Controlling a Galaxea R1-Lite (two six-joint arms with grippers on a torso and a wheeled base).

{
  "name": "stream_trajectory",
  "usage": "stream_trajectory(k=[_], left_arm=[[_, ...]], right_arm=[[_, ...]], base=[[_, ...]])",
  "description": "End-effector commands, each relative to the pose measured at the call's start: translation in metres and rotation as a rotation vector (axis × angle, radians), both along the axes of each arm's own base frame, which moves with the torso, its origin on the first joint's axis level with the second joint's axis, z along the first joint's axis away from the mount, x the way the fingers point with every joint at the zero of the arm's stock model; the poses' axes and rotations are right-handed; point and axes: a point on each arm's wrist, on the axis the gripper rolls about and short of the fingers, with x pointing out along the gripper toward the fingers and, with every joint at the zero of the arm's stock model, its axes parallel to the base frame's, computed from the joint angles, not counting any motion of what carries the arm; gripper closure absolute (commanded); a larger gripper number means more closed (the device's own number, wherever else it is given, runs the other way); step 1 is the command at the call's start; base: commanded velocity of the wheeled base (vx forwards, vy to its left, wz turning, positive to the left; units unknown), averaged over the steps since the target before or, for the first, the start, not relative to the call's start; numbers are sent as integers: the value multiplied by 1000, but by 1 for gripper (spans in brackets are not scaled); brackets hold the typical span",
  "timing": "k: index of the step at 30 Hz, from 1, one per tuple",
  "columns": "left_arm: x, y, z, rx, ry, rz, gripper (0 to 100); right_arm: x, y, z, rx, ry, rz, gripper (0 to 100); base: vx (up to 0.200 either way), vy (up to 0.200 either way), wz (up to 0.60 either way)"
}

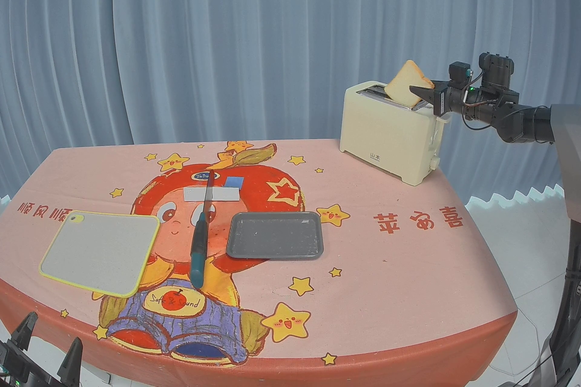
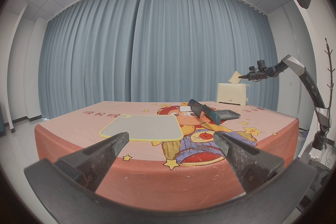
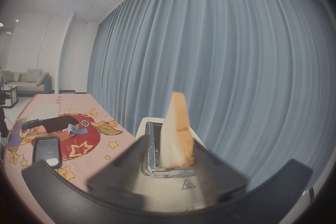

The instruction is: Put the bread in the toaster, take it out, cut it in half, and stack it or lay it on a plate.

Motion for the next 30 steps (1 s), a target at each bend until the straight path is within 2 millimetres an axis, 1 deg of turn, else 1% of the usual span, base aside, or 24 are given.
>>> stream_trajectory(k=[1,3,8,16,17,18,20,22,23,24,25,27,30], left_arm=[[1,0,-5,1,18,1,0],[1,0,-5,1,18,0,0],[1,0,-5,1,18,0,0],[1,0,-5,1,18,0,0],[1,0,-5,1,18,0,0],[1,0,-5,1,18,0,0],[1,0,-5,0,18,0,0],[1,0,-5,1,18,0,0],[1,0,-5,1,18,1,0],[1,0,-5,1,18,0,0],[1,0,-5,1,18,0,0],[1,0,-5,1,18,0,0],[1,0,-5,1,18,0,0]], right_arm=[[2,1,-4,0,3,-1,0],[3,1,-6,0,9,-2,0],[1,0,-5,0,11,-4,0],[-2,3,0,4,0,-1,0],[-5,3,5,12,-3,-4,0],[-11,4,15,17,-13,-12,0],[-18,3,21,24,-8,-21,0],[-32,2,30,36,3,-31,0],[-38,1,32,38,15,-33,0],[-40,1,32,39,20,-35,0],[-49,1,35,37,31,-47,0],[-60,0,41,33,31,-85,0],[-72,-1,46,33,27,-104,0]], base=[[0,0,0],[0,0,0],[0,0,0],[0,0,0],[0,0,0],[0,0,0],[0,0,0],[0,0,0],[0,0,0],[0,0,0],[0,0,0],[0,0,0],[0,0,0]])
